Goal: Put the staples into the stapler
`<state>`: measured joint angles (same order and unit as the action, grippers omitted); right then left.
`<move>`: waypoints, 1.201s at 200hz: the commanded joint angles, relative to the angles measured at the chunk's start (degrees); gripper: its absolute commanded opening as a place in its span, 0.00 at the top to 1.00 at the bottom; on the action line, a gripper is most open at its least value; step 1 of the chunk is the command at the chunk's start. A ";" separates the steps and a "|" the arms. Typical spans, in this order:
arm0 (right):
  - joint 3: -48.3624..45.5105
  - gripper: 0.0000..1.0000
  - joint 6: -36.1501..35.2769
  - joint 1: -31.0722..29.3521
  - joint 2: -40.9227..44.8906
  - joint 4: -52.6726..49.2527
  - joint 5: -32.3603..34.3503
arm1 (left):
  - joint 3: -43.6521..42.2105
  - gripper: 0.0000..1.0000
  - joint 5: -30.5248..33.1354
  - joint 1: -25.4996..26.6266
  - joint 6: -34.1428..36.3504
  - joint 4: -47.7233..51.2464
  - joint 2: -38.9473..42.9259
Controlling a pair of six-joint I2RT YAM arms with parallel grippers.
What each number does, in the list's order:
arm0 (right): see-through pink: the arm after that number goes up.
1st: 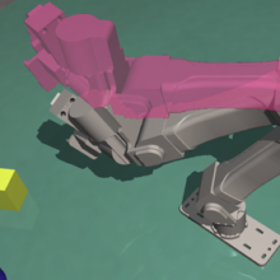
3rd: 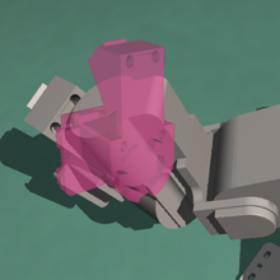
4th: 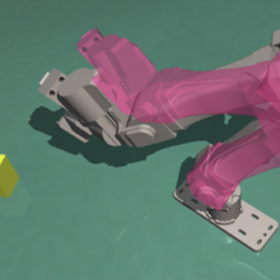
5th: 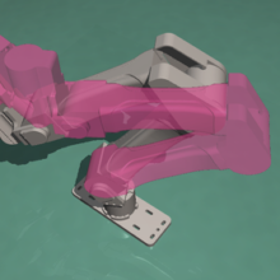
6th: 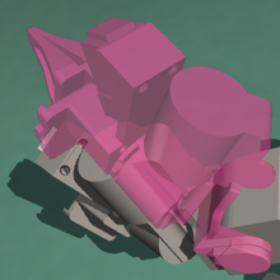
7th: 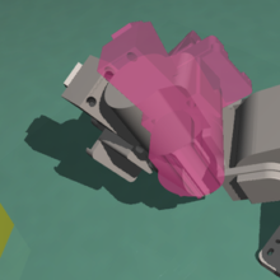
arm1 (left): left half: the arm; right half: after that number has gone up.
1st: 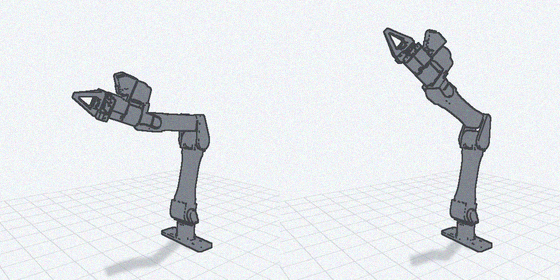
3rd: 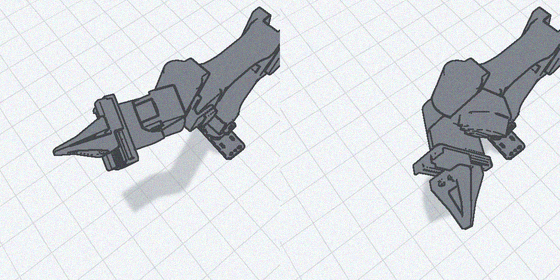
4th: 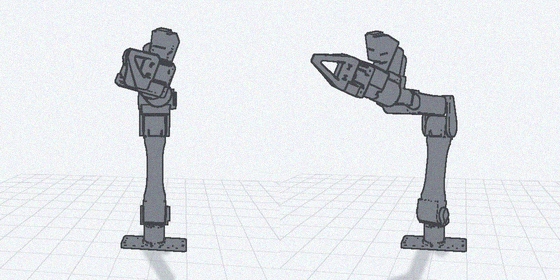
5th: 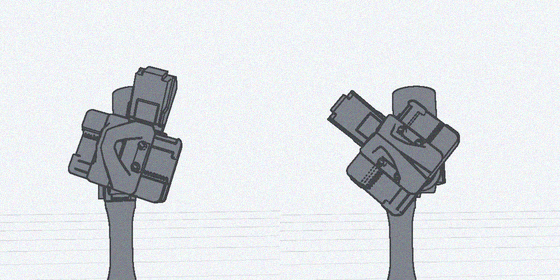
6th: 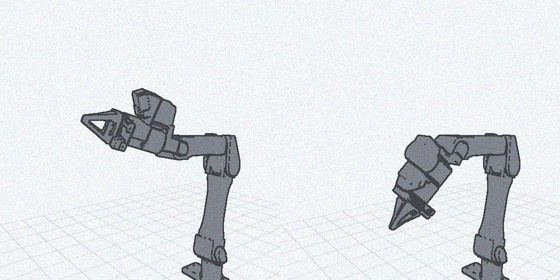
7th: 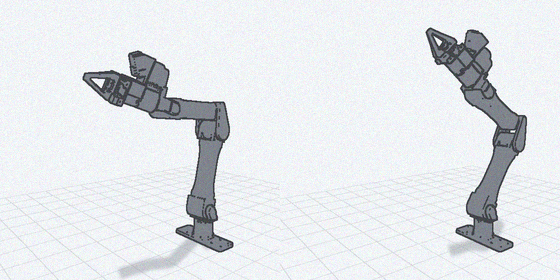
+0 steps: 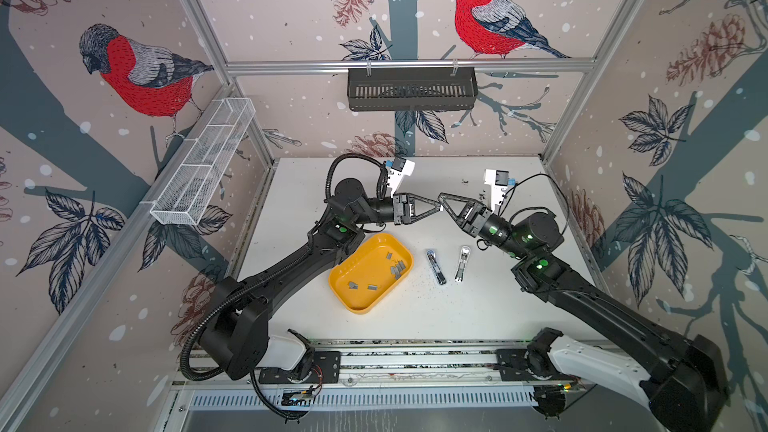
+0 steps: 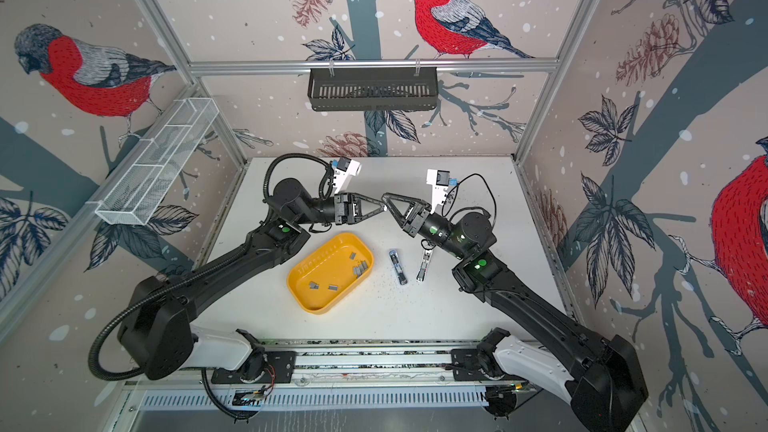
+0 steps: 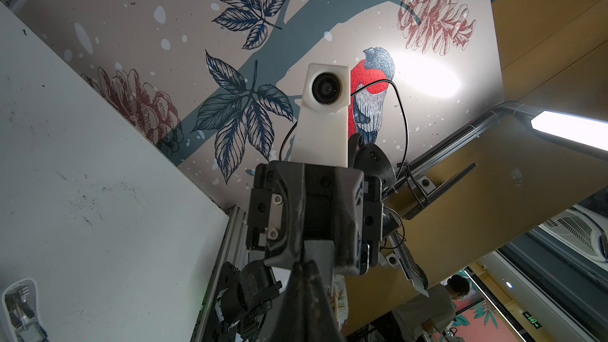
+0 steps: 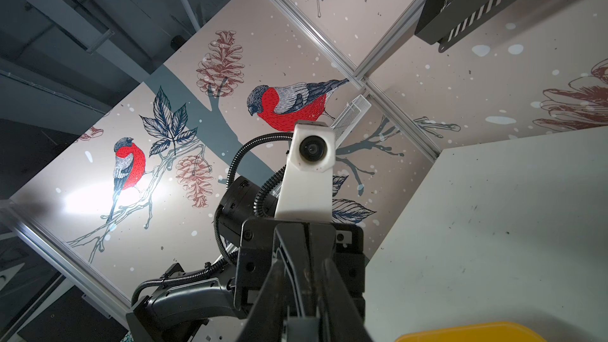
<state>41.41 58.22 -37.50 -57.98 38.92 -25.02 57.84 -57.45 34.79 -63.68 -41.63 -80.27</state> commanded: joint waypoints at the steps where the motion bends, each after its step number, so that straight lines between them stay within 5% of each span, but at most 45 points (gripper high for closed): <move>1: 0.08 0.78 -1.25 -0.12 0.28 0.06 0.14 | 0.49 1.00 -0.93 0.09 1.04 -1.03 0.37; 116: 0.02 0.84 -1.40 0.22 0.37 -0.26 -0.29 | 0.86 1.00 -1.00 0.05 1.75 -0.72 -0.06; 155: -0.21 0.85 -1.55 0.77 0.80 -0.68 -0.38 | 1.12 0.77 -0.70 0.02 2.49 0.57 -0.02; 218: -0.71 0.85 -2.86 2.71 2.43 -4.07 -0.56 | -0.36 0.77 -0.81 -3.06 5.48 4.79 1.85; 240: 0.00 0.85 -6.13 2.96 3.30 -9.34 0.41 | -0.36 0.77 -1.03 -5.47 12.40 14.12 4.00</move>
<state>40.71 56.07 -34.68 -55.44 34.06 -25.08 57.54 -57.47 31.14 -58.48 -35.35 -78.28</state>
